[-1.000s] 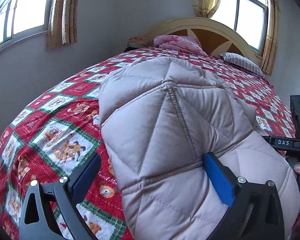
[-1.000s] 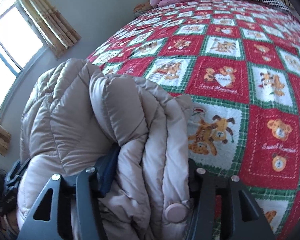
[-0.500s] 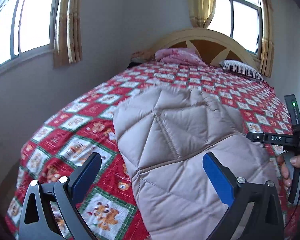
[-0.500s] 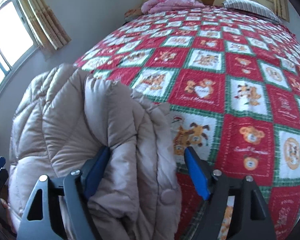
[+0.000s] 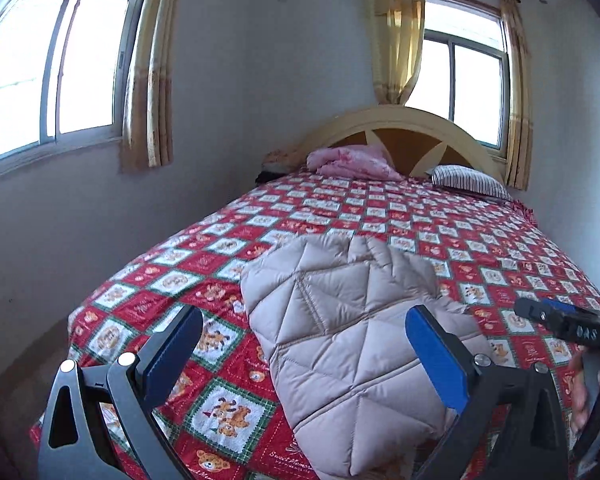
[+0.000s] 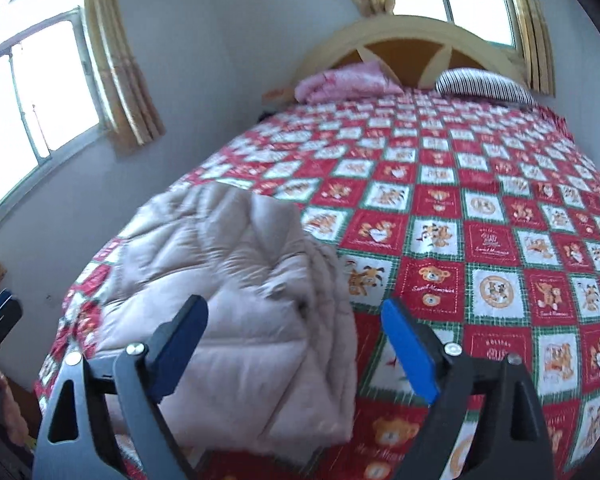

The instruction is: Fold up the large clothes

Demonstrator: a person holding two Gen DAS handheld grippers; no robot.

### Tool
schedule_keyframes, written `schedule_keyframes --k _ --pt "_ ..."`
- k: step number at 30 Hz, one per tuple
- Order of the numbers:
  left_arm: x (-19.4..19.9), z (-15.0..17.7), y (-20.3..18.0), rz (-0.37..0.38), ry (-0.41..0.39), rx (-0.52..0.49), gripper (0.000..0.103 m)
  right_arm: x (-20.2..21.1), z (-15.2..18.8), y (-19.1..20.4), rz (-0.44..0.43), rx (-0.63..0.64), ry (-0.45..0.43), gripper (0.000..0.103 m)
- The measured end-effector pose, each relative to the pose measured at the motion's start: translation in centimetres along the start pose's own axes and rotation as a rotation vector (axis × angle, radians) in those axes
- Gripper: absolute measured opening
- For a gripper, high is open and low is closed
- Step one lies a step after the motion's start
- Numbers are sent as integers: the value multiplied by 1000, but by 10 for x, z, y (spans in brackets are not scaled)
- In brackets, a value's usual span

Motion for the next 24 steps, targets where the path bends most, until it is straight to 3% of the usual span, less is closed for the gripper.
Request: schedule_keyframes --k 10,24 --pt "27 -3 -12 46 -60 -19 102 52 22 27 -13 22 -82 94" --pt "20 0 -4 43 -35 11 102 67 29 55 -34 76 -128 95"
Point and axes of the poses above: each gripper's, at about its wrist camera, not at the fingertips, and x roughly against the way its jaws point, y to its left, z to its underside, the point moved 5 cm from there along -x, roughly the way its jaws point, and after that the axes turned 15 degrees about y, right-handed, at the moved point
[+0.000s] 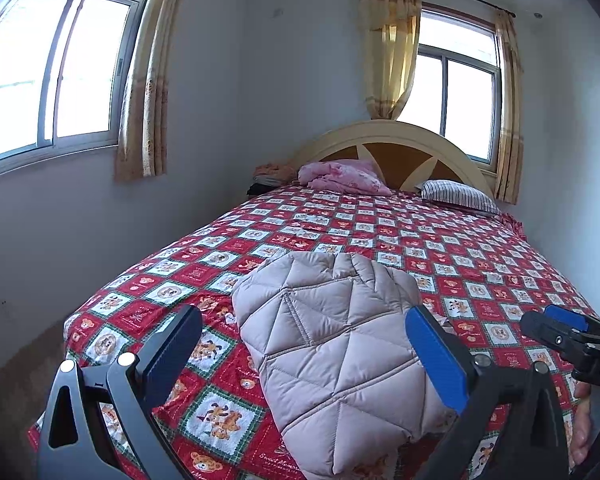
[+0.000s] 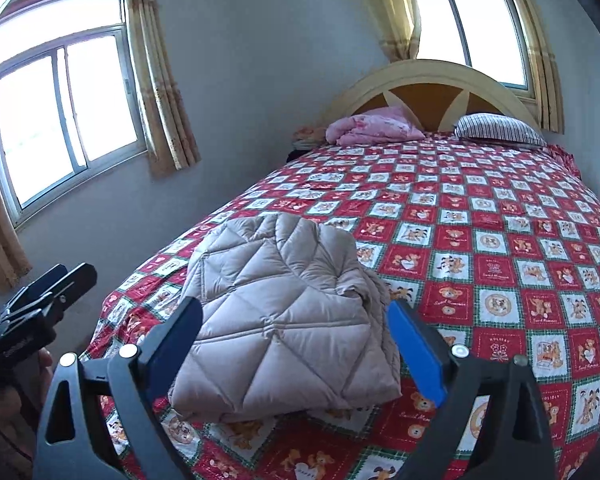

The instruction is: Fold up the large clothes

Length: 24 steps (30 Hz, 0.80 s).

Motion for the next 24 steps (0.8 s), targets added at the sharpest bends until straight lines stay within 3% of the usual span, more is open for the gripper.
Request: schedule_keyframes --k 24 --pt "-5 4 -9 -11 12 -32 102 17 -1 -12 -5 -33 -49 98"
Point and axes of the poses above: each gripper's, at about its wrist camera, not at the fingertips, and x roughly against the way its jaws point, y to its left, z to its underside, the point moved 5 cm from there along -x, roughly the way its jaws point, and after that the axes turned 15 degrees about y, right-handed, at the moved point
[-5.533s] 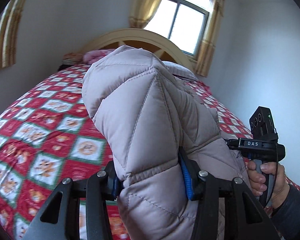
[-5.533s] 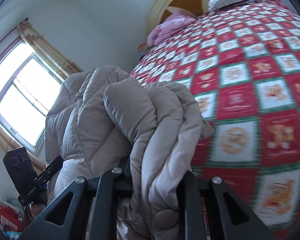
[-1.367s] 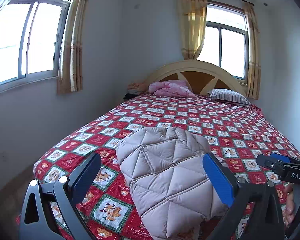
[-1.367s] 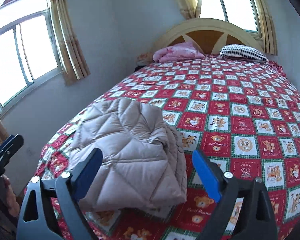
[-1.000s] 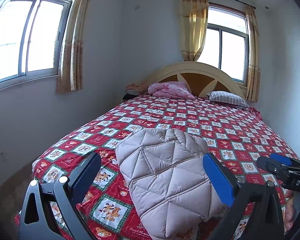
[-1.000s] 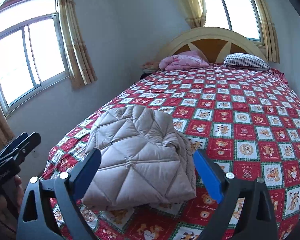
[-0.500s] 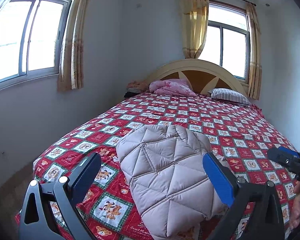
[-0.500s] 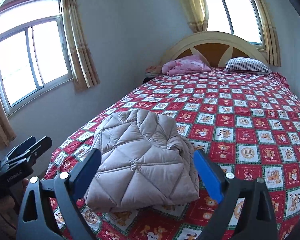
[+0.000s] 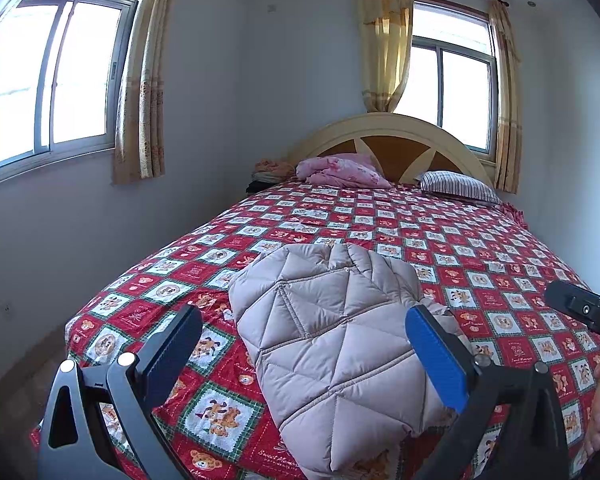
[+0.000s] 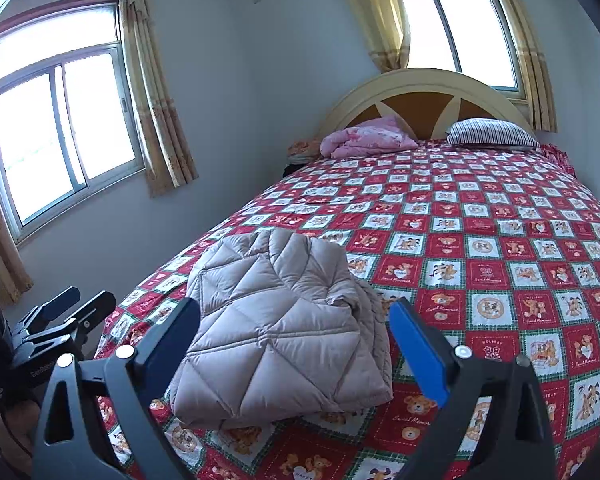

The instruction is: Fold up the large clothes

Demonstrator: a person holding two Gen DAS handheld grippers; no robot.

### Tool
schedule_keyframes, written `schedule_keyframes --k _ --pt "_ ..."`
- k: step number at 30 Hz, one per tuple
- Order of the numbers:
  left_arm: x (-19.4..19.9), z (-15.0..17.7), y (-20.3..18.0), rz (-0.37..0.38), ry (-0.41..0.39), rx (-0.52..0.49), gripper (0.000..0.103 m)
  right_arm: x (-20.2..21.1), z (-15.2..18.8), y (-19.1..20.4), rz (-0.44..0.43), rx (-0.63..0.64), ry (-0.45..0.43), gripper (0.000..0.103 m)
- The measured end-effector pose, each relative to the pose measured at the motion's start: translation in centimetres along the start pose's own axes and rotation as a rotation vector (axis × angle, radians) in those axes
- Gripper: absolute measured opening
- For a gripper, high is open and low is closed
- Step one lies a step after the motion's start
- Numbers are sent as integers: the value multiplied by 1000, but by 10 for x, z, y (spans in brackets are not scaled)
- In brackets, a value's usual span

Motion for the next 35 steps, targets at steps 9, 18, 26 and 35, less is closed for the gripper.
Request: schedule_keyframes --k 9,18,26,35 --pt "1 1 -4 18 4 -9 102 4 0 -2 -3 -11 -13 98" --pt "6 -1 -8 33 -7 -10 102 9 -1 -1 -3 -15 -41 98" --pt "7 -2 -8 -3 -23 -10 102 17 -2 3 -13 1 -73 98" --pt "1 0 -11 3 -19 -32 102 11 2 -3 -15 -10 -52 98"
Point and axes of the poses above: each gripper's, at about its wrist camera, not at the fingertips, and x roughly against the way its jaws point, y to its left, z to its underside, the point moved 5 cm from there along -x, roughly the way its jaws point, and after that the axes turned 15 degrees about y, right-handed, at the moved point
